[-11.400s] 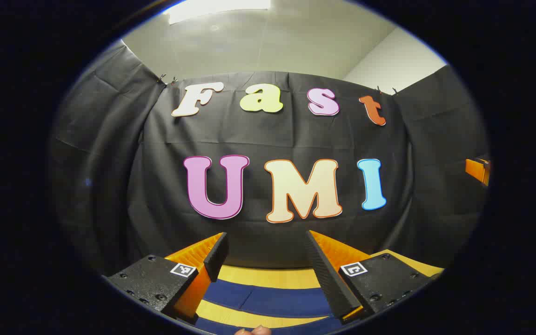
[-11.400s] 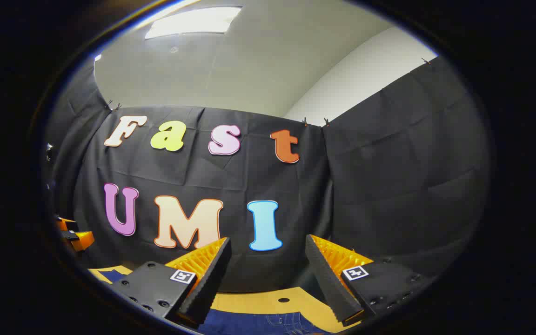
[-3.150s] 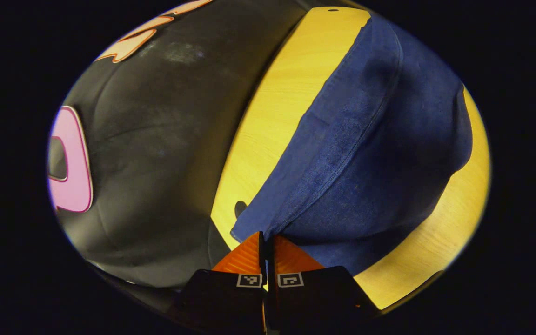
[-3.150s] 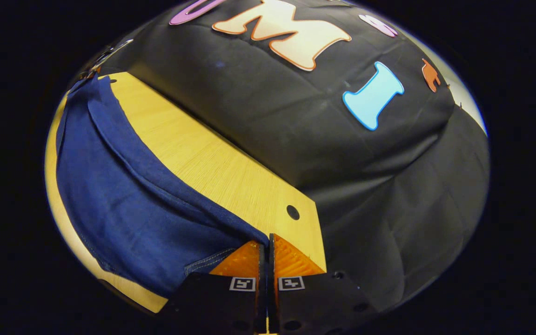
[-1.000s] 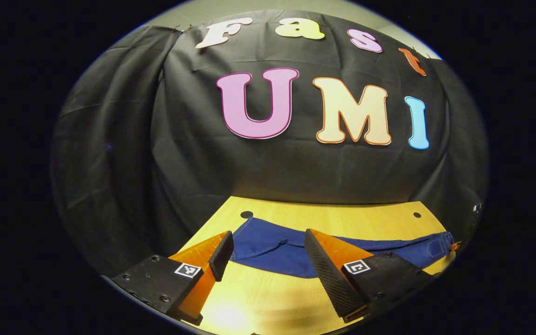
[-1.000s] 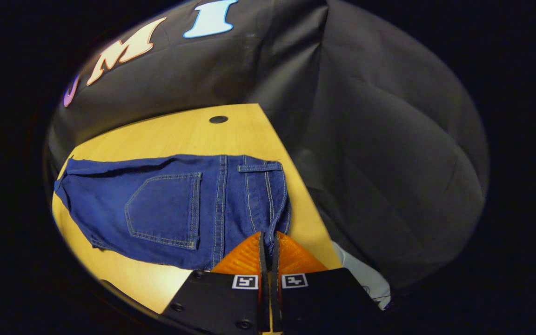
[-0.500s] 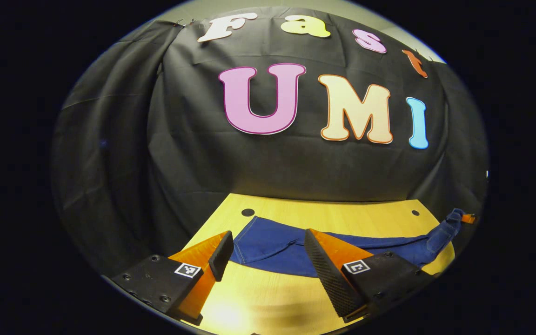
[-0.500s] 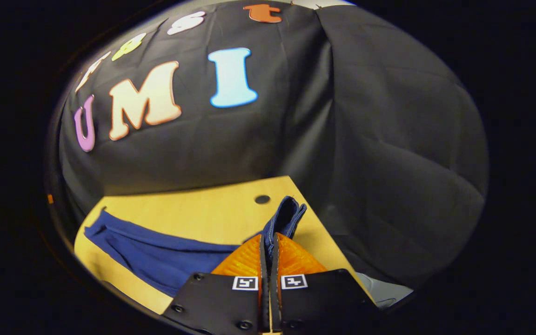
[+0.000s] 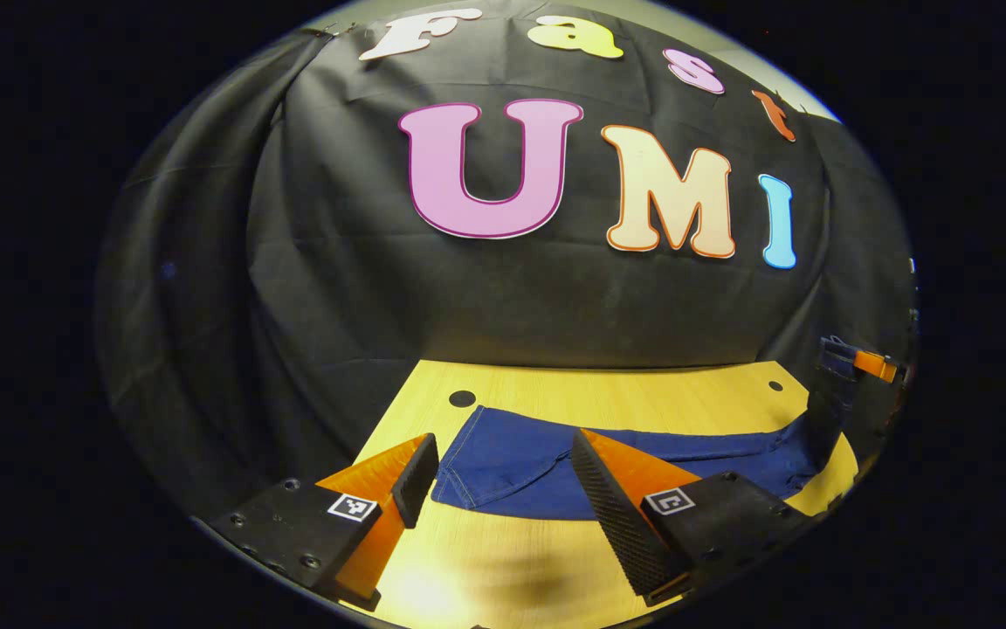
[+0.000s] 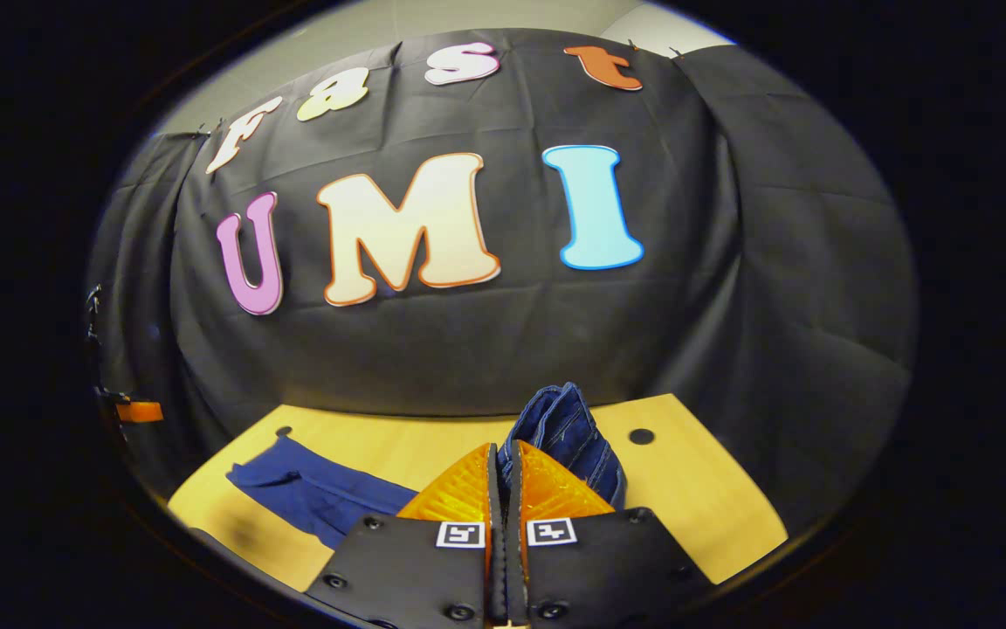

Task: Grasp the waist and the cuffs of the jeans and fold them to make the two legs overlap; first hold the waist and fold one-third of the jeans toward the cuffs, then hold the cuffs and fold the remaining one-third in the same direction to finish folding.

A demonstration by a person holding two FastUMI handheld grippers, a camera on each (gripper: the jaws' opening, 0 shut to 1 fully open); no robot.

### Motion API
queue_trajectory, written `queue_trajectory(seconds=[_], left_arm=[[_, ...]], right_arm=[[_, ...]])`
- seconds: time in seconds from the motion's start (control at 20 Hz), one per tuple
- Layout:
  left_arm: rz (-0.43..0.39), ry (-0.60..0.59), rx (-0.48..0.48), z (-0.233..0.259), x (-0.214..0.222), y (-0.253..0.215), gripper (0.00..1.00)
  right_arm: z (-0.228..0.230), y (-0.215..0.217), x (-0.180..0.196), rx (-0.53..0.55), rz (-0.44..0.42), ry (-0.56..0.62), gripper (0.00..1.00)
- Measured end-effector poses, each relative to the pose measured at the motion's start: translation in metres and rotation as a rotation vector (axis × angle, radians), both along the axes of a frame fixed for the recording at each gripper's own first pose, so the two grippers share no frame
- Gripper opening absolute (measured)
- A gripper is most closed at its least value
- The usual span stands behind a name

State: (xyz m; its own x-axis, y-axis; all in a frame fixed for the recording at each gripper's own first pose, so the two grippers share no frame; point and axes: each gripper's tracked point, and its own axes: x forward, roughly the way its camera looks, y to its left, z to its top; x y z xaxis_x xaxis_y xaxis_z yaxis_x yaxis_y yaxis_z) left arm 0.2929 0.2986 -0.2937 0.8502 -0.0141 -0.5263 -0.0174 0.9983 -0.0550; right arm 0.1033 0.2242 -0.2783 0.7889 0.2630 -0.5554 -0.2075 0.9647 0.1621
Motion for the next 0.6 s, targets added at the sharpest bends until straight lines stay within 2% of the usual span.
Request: queue_trajectory(seconds=[0.1,0.15,0.3,0.6], left_arm=[[-0.018,0.017,-0.016,-0.011,0.005,0.009,0.95],[-0.032,0.027,-0.022,-0.017,0.010,0.013,0.95],[-0.076,0.064,-0.033,-0.035,0.022,0.023,0.96],[-0.179,0.158,-0.084,-0.082,0.041,0.028,0.92]], right_arm=[[-0.004,0.040,0.002,0.025,0.016,0.002,0.00],[-0.011,0.061,0.000,0.041,0.028,0.017,0.03],[-0.037,0.118,-0.006,0.078,0.041,0.037,0.03],[-0.115,0.193,-0.024,0.106,0.032,0.138,0.03]])
